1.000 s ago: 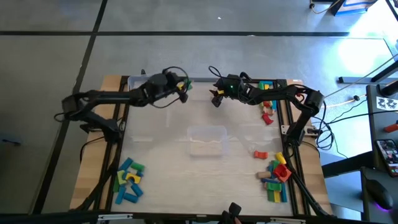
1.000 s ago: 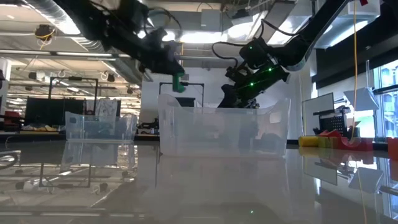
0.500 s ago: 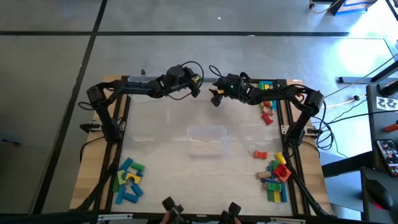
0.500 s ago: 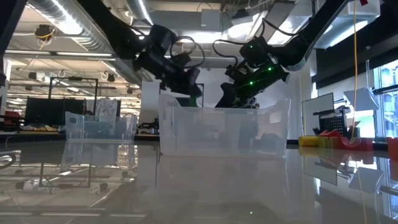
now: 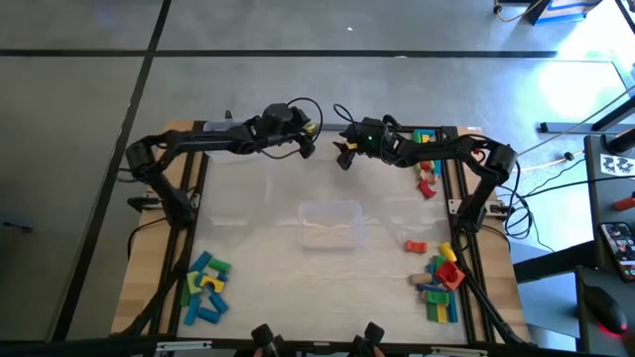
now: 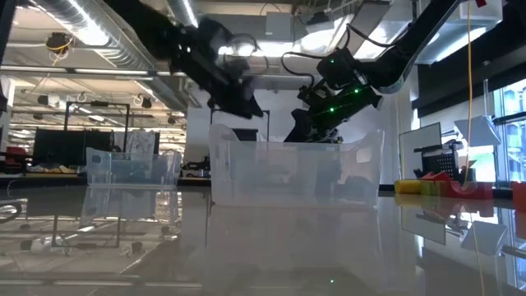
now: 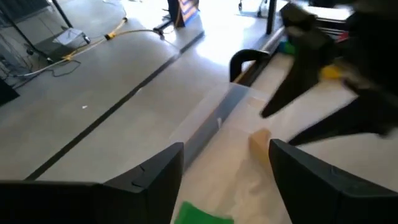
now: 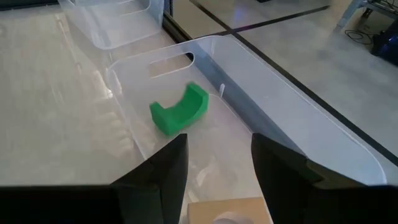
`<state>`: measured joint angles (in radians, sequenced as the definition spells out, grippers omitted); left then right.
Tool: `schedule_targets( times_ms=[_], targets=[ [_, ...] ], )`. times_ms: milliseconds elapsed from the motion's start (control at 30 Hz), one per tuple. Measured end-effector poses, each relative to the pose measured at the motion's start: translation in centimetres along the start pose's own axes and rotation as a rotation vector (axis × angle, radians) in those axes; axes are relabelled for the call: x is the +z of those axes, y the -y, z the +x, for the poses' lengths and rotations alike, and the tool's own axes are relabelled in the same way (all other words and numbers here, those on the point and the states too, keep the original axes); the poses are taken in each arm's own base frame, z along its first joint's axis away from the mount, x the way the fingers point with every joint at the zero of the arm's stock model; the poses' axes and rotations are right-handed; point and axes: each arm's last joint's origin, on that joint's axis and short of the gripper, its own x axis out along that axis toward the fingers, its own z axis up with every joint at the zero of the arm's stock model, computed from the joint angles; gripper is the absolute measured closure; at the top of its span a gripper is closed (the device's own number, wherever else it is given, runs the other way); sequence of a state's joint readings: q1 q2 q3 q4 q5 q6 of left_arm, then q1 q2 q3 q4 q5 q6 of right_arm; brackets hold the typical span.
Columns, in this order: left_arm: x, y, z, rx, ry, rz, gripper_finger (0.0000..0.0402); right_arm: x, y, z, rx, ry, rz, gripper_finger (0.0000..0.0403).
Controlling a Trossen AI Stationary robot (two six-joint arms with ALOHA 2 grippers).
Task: Sort blocks by size
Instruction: Put the orange arch block into the top right transparent bin
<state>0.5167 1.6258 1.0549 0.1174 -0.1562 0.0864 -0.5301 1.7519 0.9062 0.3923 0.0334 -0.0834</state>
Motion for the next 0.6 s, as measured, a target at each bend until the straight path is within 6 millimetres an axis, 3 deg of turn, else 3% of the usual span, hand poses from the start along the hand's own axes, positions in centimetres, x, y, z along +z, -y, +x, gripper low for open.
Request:
schedule_targets(
  times_ms=[333, 600],
  targets=[
    [2.4, 2.0, -9.7, -0.121, -0.092, 0.091, 0.0185, 0.1, -0.2, 0.0, 0.063, 0.013, 0.021, 0.0226],
    [0.8, 4.3, -16.6, -0.253, -0.299, 0.093, 0.0186, 0.1, -0.2, 0.0, 0.068, 0.013, 0.022, 0.0226]
  ],
)
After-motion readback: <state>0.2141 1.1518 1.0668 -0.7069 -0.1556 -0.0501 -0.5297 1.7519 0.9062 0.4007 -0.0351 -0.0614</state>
